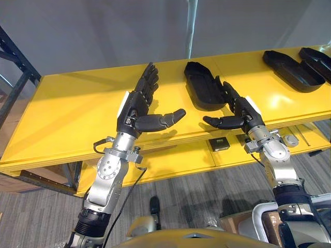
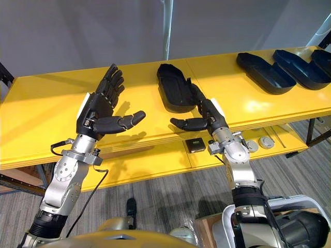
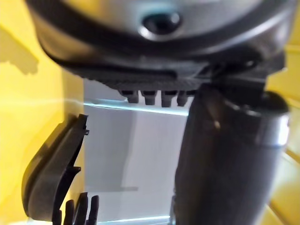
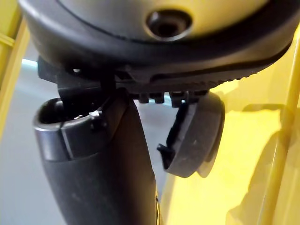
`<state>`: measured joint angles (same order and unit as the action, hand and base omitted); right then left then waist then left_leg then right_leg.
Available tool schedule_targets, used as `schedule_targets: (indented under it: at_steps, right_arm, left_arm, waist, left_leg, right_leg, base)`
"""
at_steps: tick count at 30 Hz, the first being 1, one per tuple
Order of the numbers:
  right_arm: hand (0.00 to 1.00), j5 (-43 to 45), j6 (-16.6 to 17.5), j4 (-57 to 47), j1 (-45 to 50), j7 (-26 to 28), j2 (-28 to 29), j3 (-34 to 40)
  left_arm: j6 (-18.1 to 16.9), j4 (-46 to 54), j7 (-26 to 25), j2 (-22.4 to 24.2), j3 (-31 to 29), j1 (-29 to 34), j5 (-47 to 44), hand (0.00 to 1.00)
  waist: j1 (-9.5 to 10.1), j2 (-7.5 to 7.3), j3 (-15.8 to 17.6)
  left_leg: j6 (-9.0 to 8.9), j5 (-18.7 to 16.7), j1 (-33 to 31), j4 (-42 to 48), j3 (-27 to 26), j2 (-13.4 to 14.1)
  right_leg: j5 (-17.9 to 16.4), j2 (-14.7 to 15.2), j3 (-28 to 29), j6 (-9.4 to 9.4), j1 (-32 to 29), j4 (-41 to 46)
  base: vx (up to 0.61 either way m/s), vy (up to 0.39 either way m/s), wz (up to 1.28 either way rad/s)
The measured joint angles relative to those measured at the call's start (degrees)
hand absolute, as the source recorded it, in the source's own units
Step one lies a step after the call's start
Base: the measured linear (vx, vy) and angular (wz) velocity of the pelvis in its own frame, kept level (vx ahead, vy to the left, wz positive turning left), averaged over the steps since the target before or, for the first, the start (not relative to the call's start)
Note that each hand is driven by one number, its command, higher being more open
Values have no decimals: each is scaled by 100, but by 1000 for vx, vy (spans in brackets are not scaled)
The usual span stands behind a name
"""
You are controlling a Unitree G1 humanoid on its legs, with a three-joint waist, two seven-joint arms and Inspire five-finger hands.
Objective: Walk over and take three plastic housings, then place them on the shelf
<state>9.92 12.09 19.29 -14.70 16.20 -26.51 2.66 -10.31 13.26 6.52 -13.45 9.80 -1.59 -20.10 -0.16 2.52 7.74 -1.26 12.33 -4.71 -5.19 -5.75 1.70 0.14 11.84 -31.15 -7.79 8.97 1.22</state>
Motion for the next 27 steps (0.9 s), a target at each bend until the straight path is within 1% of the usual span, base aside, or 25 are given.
schedule_targets:
  at_steps: [4,6,10,17,19,21,23,26,27]
  right_arm:
    - [100,-4,-41,-62,-2,-212,0,34]
    - [100,-15,-55,-229,-2,-281,0,82]
    - [100,-15,-47,-643,-21,-415,-14,425]
    - [100,-75,-14,-794,-150,-804,-85,667]
    - [100,-670,20,-1030,-150,-906,-86,746]
    - [100,-946,102,-1112,-148,-967,-86,752]
    - [100,-1432,129,-1140,-127,-1105,-86,753]
    - [100,-1872,129,-1235,115,-1284,-89,751]
    - [100,-1870,129,-1262,167,-1284,-89,746]
  left_arm:
    - [0,0,27,-2,-3,0,-1,100]
    - [0,0,55,-3,-3,1,-1,100]
    - [0,0,115,-6,-6,1,-2,100]
    - [0,0,161,-6,-15,0,-12,100]
    - [1,0,181,-4,-14,0,-12,100]
    - [2,0,178,0,-11,0,-13,100]
    - [41,0,164,7,4,7,-10,100]
    - [44,9,137,10,54,100,-10,100]
    - [44,27,126,11,62,160,-10,100]
  waist:
    - [29,50,-33]
    - [20,51,-34]
    - [10,51,-34]
    - [-6,53,-36]
    - [-17,54,-37]
    - [-21,54,-37]
    - [-17,54,-37]
    - [5,53,-37]
    - [0,53,-37]
  left_leg:
    - [2,-2,-2,0,-7,-4]
    - [5,-5,-3,0,-13,-1]
    - [16,-16,-2,0,-33,-2]
    - [25,-35,0,0,-79,4]
    - [22,-45,1,0,-95,4]
    - [21,-50,0,0,-101,5]
    - [26,-60,0,0,-101,2]
    - [31,-77,-16,0,-98,-11]
    - [32,-82,-24,0,-99,-16]
  right_leg:
    - [11,-1,0,-14,8,-25]
    - [11,-3,3,-15,6,-29]
    - [12,0,13,-16,2,-33]
    - [12,3,50,-18,-17,-38]
    - [12,7,69,-18,-26,-37]
    - [9,10,75,-21,-33,-34]
    - [-7,16,71,-34,-35,-21]
    - [-48,45,59,-42,-67,35]
    - [-61,61,60,-57,-92,80]
  base:
    - [0,0,0]
    - [0,0,0]
    - [0,0,0]
    - [0,0,-2]
    - [0,0,-4]
    - [0,0,0]
    - [0,0,0]
    - [0,0,0]
    - [10,0,4]
